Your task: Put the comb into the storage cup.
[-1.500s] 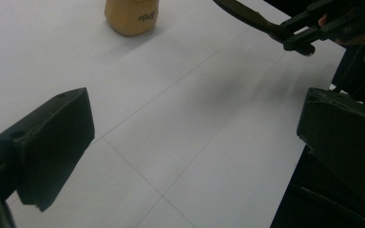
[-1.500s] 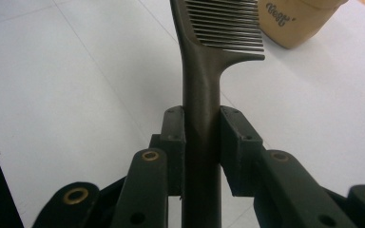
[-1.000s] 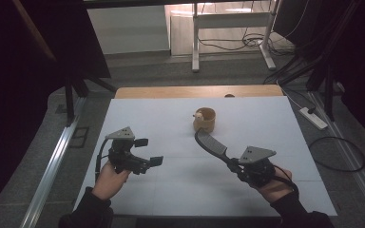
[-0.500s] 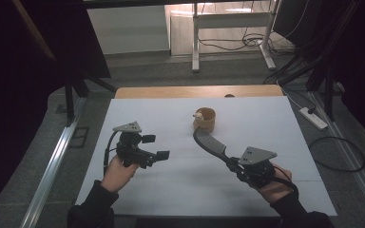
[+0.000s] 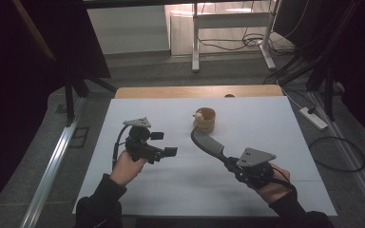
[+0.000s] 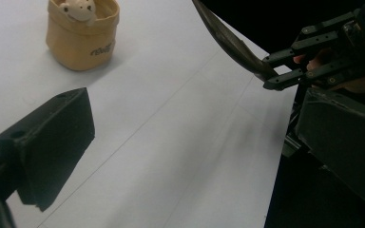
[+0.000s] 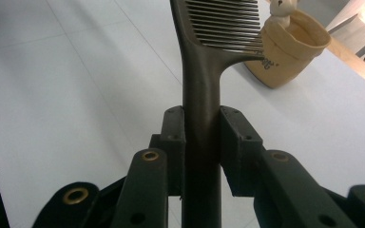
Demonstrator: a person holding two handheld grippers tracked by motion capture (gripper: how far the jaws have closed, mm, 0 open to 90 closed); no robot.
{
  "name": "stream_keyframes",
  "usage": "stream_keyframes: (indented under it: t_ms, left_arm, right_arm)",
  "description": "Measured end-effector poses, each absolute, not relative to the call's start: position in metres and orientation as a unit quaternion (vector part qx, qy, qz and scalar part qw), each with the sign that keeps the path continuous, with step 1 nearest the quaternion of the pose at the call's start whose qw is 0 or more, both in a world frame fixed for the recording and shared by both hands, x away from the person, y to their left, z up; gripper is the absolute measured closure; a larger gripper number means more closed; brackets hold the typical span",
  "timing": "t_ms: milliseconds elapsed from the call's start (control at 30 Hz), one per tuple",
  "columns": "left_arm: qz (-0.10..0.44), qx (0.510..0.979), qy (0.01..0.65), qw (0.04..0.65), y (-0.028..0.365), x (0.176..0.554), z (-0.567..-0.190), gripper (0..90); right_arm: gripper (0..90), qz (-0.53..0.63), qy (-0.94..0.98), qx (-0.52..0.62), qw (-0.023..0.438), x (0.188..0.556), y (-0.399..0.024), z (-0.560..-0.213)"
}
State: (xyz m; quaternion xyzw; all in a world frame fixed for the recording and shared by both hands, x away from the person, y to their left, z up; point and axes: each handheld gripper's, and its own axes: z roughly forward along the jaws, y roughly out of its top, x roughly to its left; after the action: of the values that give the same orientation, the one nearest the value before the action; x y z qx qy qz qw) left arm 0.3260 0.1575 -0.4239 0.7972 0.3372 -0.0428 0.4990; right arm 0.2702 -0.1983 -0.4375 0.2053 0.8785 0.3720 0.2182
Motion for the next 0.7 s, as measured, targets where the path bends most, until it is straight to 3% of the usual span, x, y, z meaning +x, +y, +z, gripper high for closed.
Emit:
stream_keyframes:
  t_ms: [700]
  left_arm:
    - [-0.107,0.785,0.33,0.513,0.134,0.341,-0.425,0.0]
  right_arm:
    - [72.5,0.381,0.877,0.181,0.231,0.265,-0.19,-0.436]
